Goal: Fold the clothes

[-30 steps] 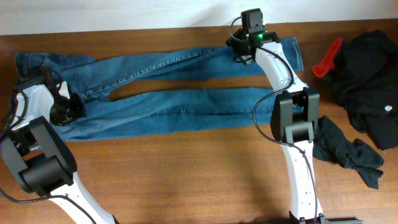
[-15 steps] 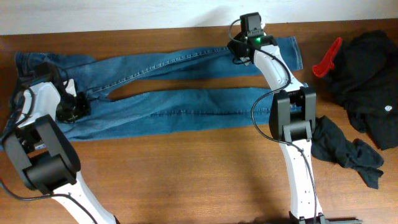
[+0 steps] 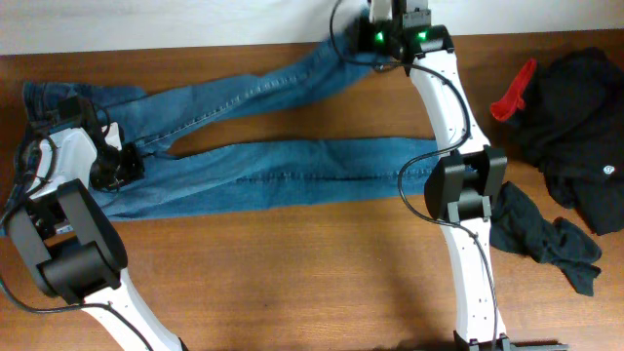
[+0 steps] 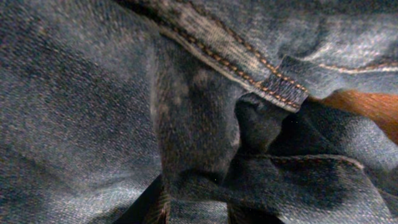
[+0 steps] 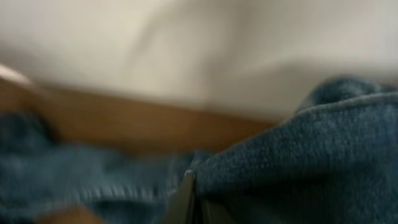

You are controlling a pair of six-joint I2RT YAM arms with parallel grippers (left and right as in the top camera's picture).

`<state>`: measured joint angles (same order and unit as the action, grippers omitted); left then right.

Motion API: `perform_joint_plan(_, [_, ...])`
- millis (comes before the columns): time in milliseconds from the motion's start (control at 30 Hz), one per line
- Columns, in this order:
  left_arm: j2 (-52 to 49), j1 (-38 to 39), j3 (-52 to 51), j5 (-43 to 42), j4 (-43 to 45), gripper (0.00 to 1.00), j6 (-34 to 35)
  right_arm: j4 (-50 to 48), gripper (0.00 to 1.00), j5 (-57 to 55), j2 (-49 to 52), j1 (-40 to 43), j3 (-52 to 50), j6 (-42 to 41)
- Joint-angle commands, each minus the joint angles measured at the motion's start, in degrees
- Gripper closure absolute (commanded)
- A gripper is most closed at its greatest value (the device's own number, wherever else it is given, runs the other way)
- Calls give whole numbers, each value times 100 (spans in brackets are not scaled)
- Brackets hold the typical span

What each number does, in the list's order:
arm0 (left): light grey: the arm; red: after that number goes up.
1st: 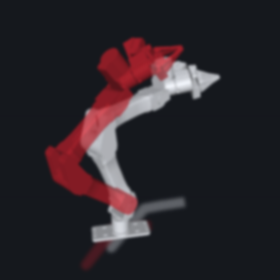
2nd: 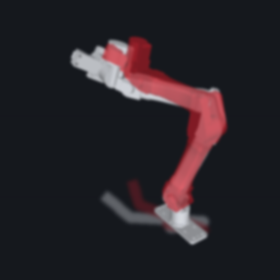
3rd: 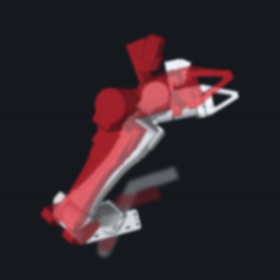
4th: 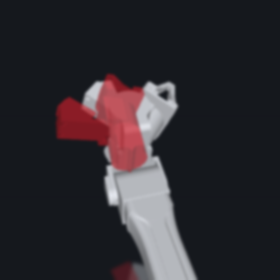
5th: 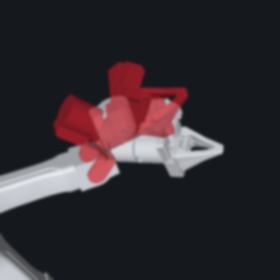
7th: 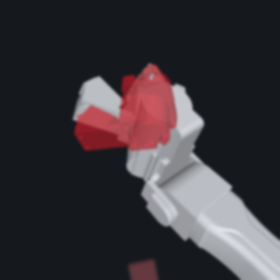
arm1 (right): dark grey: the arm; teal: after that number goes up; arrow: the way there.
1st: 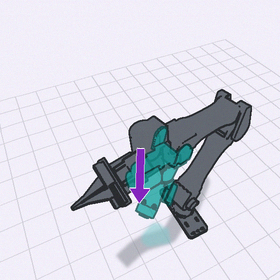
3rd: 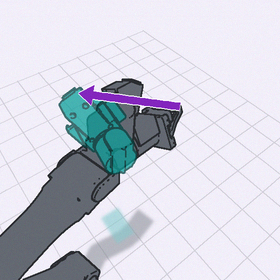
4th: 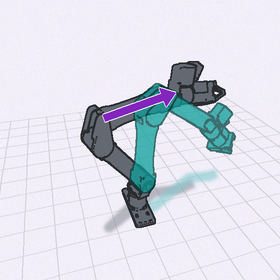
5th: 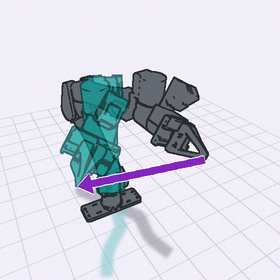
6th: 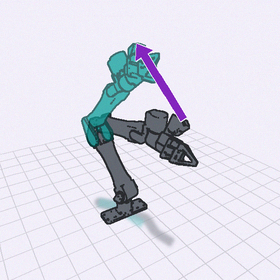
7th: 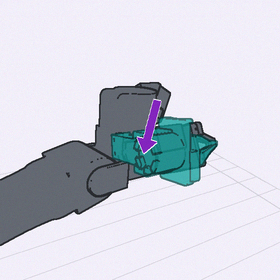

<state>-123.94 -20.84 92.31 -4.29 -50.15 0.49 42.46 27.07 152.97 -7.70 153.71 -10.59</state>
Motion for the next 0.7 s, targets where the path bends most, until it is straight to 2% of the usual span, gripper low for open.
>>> perform_joint_plan(0, [195, 24, -42, -83, -2, 70, -7, 1250, 95, -1532, -24, 332, 31, 1027])
perform_joint_plan(100, [195, 24, -42, -85, 0, 70, -7, 2166, 96, -2780, -24, 671, 31, 1075])
perform_joint_plan(200, [195, 24, -42, -85, -2, 70, -7, 2498, 95, -2931, -24, 975, 31, 1073])
perform_joint_plan(233, [195, 24, -42, -83, -2, 69, -7, 2603, 90, -2905, -24, 1154, 26, 970])
perform_joint_plan(300, [195, 24, -42, -83, 0, 69, -7, 2743, 70, -2529, -24, 1375, 26, 953])
perform_joint_plan(400, [195, 24, -42, -83, 13, 69, -7, 2870, 51, -2118, -24, 1572, 26, 951])
perform_joint_plan(467, [195, 24, -42, -83, 15, 69, -7, 2868, 48, -1814, -24, 1681, 26, 951])
perform_joint_plan(667, [195, 24, -42, -85, 7, 69, -7, 2446, 48, 61, -24, 1818, 28, 1034])
